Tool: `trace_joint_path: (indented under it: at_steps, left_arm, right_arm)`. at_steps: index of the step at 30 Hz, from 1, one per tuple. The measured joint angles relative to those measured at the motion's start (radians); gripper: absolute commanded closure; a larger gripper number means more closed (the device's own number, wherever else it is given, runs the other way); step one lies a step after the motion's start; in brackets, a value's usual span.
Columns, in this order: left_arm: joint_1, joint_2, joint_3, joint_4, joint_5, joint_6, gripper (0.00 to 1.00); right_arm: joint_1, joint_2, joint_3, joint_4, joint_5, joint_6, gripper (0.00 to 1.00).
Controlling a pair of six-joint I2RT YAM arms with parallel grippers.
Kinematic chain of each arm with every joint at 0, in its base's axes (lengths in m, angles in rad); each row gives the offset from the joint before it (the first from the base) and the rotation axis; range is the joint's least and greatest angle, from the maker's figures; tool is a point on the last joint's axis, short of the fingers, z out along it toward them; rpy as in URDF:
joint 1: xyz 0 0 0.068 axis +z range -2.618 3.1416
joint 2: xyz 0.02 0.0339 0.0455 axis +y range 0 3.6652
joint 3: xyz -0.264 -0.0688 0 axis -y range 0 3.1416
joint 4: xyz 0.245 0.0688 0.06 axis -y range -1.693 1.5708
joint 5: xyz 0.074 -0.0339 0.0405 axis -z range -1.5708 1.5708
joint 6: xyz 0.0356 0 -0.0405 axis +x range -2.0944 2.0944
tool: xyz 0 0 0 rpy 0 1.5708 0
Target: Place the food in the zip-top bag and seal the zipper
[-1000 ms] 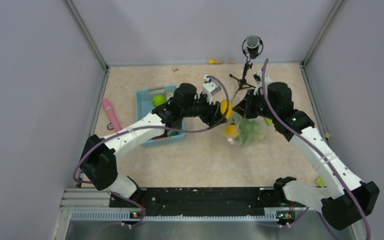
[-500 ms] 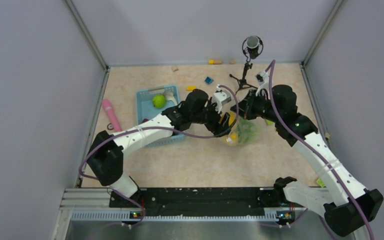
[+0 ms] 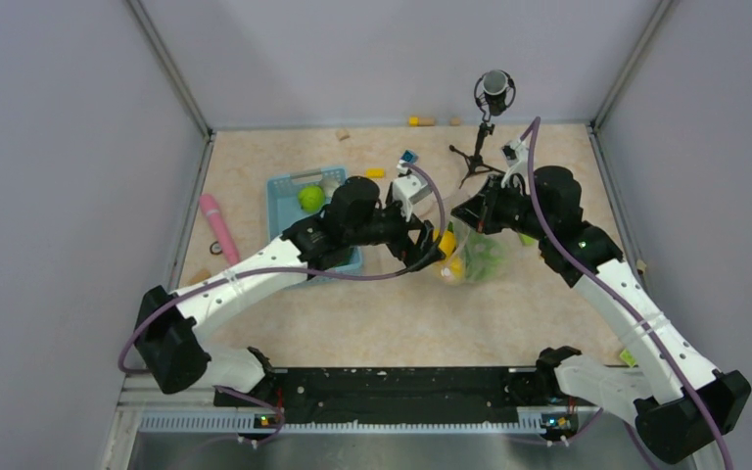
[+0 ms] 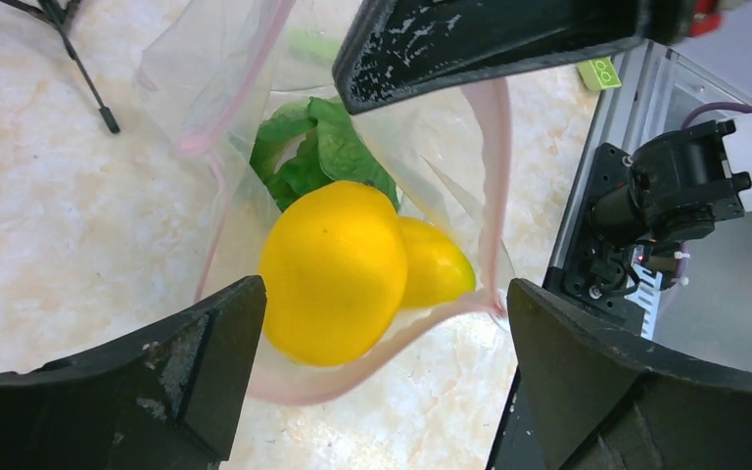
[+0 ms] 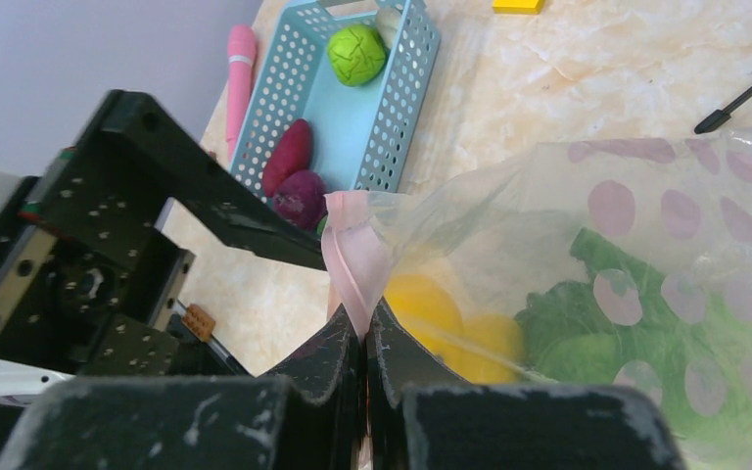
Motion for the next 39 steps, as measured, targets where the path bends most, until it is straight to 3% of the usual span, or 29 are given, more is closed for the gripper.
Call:
trace_joint_path:
  at_steps: [8, 15, 21, 23, 25, 26, 27, 33, 39]
  left_arm:
    - [0.000, -0.167, -0.092, 0.018, -0.186, -0.031, 0.02]
    - [0.003, -0.130, -0.094, -0.031, -0.490, -0.118, 0.13]
    - [0.006, -0.031, -0.094, -0.048, -0.495, -0.163, 0.38]
    - [0.006, 0.000, -0.094, -0.052, -0.484, -0.172, 0.52]
    - [0.007, 0.023, -0.093, -0.052, -0.467, -0.184, 0.71]
    - [0.007, 0.034, -0.090, -0.052, -0.456, -0.189, 0.91]
    - [0.006, 0.043, -0.085, -0.052, -0.443, -0.195, 1.00]
    - [0.006, 0.065, -0.034, -0.068, -0.381, -0.201, 1.00]
    - [0.006, -0.001, -0.025, -0.065, -0.337, -0.183, 1.00]
  right_arm:
    - [0.000, 0.000, 0.000, 0.000, 0.002, 0.000, 1.00]
    - [0.000, 0.000, 0.000, 0.000, 0.002, 0.000, 1.00]
    - [0.000, 0.000, 0.000, 0.000, 0.001, 0.000, 1.00]
    - [0.000, 0.000, 0.000, 0.000, 0.001, 0.000, 1.00]
    - [0.000, 0.000, 0.000, 0.000, 0.001, 0.000, 1.00]
    - [0.000, 0.000, 0.000, -0.001, 0.001, 0.000, 1.00]
    - [0.000, 0.000, 0.000, -0.001, 0.000, 0.000, 1.00]
    - [0.000, 0.002, 0.001, -0.009, 0.014, -0.013, 1.00]
    - [0.000, 0.072, 0.106, -0.146, 0.165, -0.072, 1.00]
